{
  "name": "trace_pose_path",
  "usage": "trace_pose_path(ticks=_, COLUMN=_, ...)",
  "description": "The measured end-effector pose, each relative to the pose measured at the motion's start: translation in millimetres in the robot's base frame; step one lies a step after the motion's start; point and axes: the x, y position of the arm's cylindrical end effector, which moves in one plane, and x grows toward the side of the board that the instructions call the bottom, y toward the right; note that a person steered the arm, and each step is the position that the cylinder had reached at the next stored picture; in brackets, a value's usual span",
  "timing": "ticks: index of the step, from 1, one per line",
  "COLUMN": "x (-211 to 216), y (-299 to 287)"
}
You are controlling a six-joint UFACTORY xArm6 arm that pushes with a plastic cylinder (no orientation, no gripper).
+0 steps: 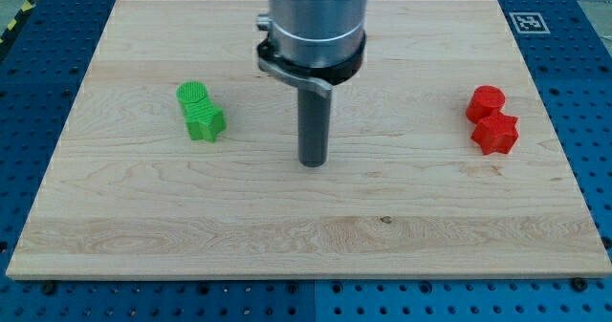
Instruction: Point your arm to the green star
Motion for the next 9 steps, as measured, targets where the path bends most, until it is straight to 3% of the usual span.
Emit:
trace_pose_path(ticks=3, x=9, y=-27)
trace_pose_path(ticks=5, x=15, y=-132)
trace_pose_path(ticks=7, x=-24, y=-233)
trace_pose_path(ticks=9, x=-40, y=-215)
